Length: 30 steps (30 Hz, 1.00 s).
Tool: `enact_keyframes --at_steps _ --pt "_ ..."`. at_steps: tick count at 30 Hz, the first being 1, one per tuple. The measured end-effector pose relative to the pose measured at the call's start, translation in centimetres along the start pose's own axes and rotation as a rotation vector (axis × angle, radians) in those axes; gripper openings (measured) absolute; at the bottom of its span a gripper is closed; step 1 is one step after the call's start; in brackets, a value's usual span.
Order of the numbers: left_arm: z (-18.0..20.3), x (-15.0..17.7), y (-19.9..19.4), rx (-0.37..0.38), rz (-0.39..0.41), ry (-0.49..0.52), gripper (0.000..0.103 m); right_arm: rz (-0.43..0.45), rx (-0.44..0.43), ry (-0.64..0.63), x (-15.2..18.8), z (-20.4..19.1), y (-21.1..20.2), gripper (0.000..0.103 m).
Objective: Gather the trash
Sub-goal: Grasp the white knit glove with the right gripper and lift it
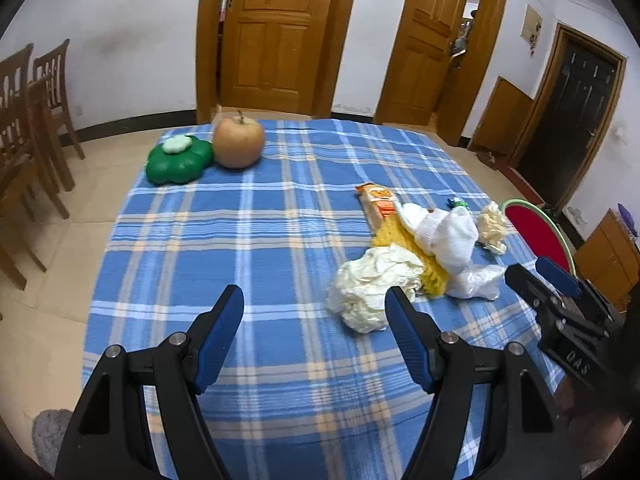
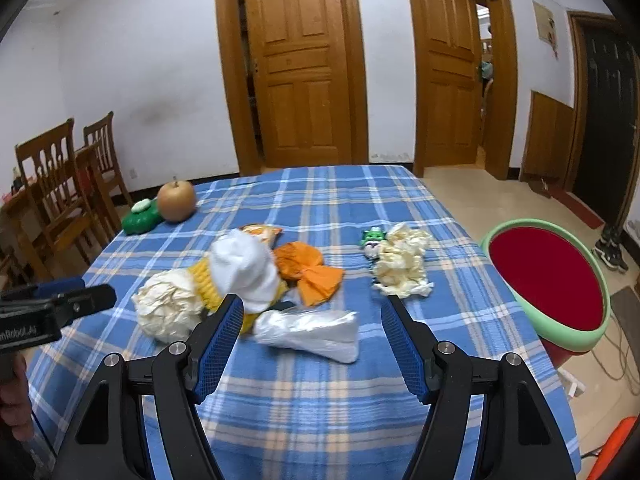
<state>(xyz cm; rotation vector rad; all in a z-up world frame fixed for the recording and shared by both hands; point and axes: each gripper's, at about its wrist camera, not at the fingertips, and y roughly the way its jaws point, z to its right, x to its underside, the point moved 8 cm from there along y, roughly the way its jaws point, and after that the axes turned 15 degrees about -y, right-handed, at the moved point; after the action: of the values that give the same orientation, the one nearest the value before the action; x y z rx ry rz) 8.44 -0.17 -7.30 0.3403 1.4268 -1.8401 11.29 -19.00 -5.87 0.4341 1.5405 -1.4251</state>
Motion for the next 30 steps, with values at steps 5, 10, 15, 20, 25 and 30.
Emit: enact_keyframes --at_steps 5,10,15,20,25,30 --pt "0.3 0.5 1.1 0.003 -0.026 0.013 0.072 0.011 -0.086 0.028 -1.3 0.0 0.7 0.073" --pt "0.1 0.5 1.9 0.003 -0.038 -0.001 0.072 -0.002 -0.166 -0.012 -2.4 -1.4 2.1 0.073" --pt "-0.1 0.7 2.2 0.001 -0.045 -0.009 0.072 -0.034 -0.275 -0.015 -2.9 -3.3 4.6 0.073" --pt "-0.2 0.8 2.2 -0.002 -0.044 -0.003 0.072 -0.014 -0.35 0.001 -3.4 -4.0 5.3 0.012" --pt "0.3 0.5 2.1 0.008 -0.035 0.008 0.072 0.061 -0.322 0.047 -3.7 -1.9 3.1 0.011" --pt "1.9 -0.2 1.2 0.066 -0.003 0.033 0.072 0.089 -0.241 0.107 -3.0 2.1 0.8 0.012"
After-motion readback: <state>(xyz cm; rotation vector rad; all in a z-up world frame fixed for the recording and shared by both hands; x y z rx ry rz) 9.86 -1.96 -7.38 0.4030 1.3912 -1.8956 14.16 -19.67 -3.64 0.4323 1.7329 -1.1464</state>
